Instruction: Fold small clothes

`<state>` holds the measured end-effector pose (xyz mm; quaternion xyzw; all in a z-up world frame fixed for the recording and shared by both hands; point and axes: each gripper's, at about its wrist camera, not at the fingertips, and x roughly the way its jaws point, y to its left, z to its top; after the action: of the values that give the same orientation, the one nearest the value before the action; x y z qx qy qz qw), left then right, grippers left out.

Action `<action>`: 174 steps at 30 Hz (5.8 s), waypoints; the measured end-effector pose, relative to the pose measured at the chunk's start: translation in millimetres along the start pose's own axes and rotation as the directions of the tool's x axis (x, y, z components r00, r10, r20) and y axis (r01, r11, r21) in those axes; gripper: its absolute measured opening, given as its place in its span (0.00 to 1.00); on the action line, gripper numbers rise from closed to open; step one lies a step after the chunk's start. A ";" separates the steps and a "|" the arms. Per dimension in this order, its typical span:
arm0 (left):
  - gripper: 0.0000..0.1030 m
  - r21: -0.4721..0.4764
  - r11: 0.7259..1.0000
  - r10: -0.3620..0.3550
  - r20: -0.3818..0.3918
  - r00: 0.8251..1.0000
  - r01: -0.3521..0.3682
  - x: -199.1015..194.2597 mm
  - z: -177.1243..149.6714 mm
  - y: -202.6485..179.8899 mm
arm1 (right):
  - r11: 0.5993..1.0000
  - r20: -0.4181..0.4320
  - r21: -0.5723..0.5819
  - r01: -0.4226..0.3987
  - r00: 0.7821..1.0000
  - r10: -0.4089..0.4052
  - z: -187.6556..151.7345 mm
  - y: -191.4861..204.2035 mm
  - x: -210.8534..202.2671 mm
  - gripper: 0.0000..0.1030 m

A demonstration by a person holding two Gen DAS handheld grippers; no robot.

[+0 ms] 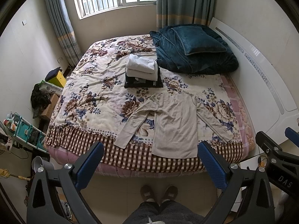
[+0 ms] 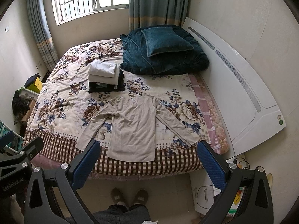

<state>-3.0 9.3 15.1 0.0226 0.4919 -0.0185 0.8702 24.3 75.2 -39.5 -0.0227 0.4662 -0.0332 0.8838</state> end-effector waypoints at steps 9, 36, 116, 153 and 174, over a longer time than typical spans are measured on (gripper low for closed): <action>1.00 0.000 1.000 0.001 0.002 1.000 -0.001 -1.6 2.9 -1.9 | 1.000 0.000 0.002 0.000 1.000 0.000 -2.3 -1.4 0.3 1.00; 1.00 0.026 0.999 0.037 0.003 0.999 -0.038 114.5 47.2 -6.2 | 0.958 -0.113 0.246 0.144 0.986 -0.119 -1.9 -35.7 102.9 1.00; 1.00 -0.477 0.757 0.203 -0.479 0.854 -0.447 506.2 -104.3 166.9 | 0.857 -0.527 -0.294 -0.424 0.820 0.225 -137.6 197.3 602.3 0.48; 0.04 -0.044 0.975 -0.222 -0.052 0.974 0.219 477.8 13.4 -46.4 | 0.979 -0.570 0.201 -0.021 0.810 0.134 -146.1 -40.4 617.2 0.49; 0.77 0.213 0.877 -0.316 -0.423 0.849 0.432 506.1 -67.9 -136.1 | 0.871 -0.564 0.486 0.078 0.789 0.244 -247.3 -266.8 531.4 0.49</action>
<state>192.4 -127.7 -456.4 0.0601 0.6350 -0.2591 0.7253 109.4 -235.5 -597.2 0.2325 0.7023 -0.1139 0.6631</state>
